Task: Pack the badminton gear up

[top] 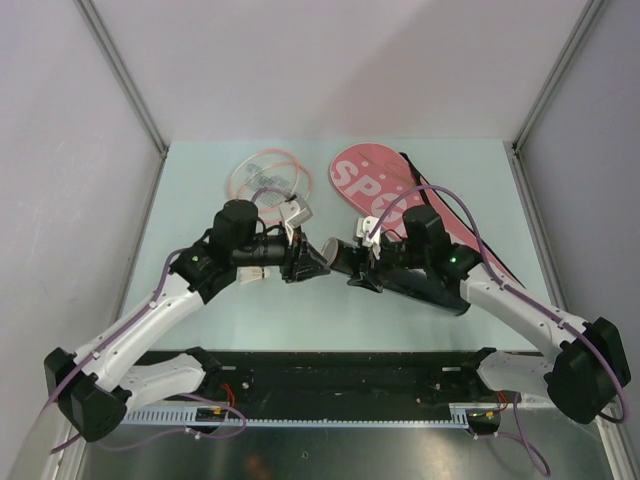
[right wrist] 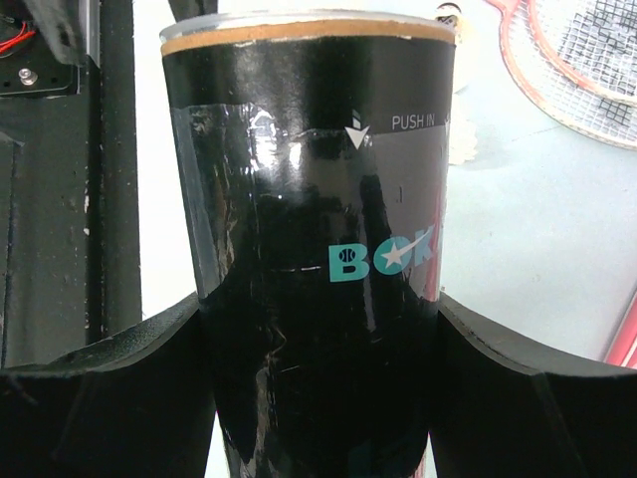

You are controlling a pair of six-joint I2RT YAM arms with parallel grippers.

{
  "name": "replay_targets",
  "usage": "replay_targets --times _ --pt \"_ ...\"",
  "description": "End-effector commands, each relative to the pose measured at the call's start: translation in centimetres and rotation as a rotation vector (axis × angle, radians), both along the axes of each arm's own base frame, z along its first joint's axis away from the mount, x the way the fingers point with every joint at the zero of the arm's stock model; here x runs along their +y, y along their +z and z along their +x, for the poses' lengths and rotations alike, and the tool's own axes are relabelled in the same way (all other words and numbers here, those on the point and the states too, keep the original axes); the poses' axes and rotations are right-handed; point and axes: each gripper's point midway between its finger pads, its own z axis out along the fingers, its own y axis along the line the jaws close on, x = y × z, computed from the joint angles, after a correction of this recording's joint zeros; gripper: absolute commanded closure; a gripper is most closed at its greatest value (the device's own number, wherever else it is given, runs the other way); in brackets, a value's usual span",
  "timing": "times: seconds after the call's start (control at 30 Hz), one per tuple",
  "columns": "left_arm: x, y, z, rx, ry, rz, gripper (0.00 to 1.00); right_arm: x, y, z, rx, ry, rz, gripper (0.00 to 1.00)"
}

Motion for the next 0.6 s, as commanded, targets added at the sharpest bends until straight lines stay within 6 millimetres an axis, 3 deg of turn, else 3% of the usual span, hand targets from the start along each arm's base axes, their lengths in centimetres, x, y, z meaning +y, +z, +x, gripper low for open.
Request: replay_targets --times 0.0,0.4,0.47,0.53,0.57 --pt "-0.6 2.5 0.9 -0.113 -0.009 -0.03 0.66 1.0 1.9 -0.4 0.02 0.049 0.059 0.89" --pt "-1.5 1.9 1.3 -0.077 0.004 -0.01 0.79 1.0 2.0 0.0 0.01 0.034 0.055 0.89" --pt "-1.6 2.1 1.2 -0.081 0.004 -0.014 0.84 1.0 2.0 0.1 0.003 0.025 0.052 0.89" --pt "-1.5 1.8 1.4 -0.083 0.021 -0.004 1.0 0.8 2.0 0.4 -0.018 0.019 0.042 0.9" --pt "-1.2 2.2 1.4 -0.1 0.039 -0.008 1.0 0.7 1.8 0.4 -0.018 0.016 0.033 0.91"
